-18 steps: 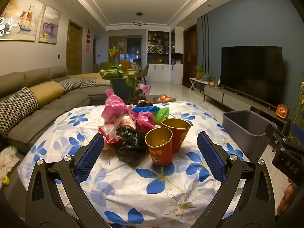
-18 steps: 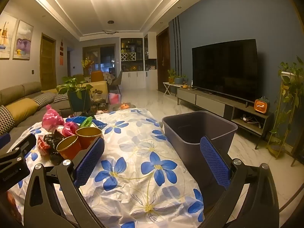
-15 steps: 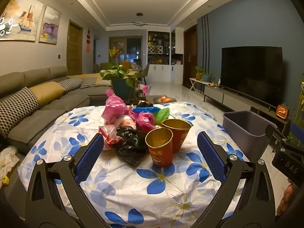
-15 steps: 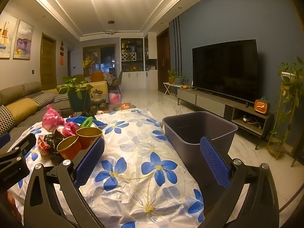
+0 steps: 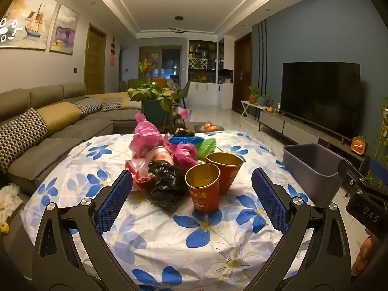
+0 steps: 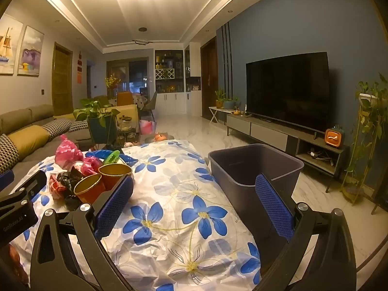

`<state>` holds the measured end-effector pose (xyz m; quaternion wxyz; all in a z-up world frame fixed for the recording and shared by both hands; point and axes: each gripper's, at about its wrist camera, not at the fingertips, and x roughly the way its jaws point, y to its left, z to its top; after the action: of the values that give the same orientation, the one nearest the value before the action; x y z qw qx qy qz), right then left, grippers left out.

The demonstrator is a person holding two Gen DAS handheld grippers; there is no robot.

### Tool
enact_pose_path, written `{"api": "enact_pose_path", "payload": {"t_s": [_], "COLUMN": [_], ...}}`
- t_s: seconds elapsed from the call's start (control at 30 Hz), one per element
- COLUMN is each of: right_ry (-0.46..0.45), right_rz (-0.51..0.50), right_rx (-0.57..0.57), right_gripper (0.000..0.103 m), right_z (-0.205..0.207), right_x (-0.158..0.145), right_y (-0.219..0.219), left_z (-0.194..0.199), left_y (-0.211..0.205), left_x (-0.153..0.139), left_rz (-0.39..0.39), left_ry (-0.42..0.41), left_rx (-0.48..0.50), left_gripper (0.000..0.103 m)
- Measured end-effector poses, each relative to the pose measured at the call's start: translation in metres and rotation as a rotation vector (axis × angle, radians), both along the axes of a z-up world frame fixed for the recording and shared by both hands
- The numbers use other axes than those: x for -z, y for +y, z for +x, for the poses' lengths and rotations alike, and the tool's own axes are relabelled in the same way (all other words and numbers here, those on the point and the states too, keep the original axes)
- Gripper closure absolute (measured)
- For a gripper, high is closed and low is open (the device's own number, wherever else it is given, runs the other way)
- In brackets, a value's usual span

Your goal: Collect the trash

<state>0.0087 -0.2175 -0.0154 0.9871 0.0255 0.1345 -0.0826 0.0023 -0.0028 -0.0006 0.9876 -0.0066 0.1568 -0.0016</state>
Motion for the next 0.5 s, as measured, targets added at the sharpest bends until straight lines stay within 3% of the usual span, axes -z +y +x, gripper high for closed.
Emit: {"api": "enact_pose_path", "payload": {"t_s": [0.5], "right_ry": [-0.003], "right_rz": [-0.002], "right_rx": [-0.001], "right_gripper": [0.005], "right_z": [0.0009], "right_x": [0.0021], "right_y": [-0.0019], "left_z": [-0.0046], "left_y": [0.0076], "left_x": [-0.0017], "left_rz": [-0.015], "left_ry": [0.0], "left_rx": [0.001], "left_gripper": [0.006]}}
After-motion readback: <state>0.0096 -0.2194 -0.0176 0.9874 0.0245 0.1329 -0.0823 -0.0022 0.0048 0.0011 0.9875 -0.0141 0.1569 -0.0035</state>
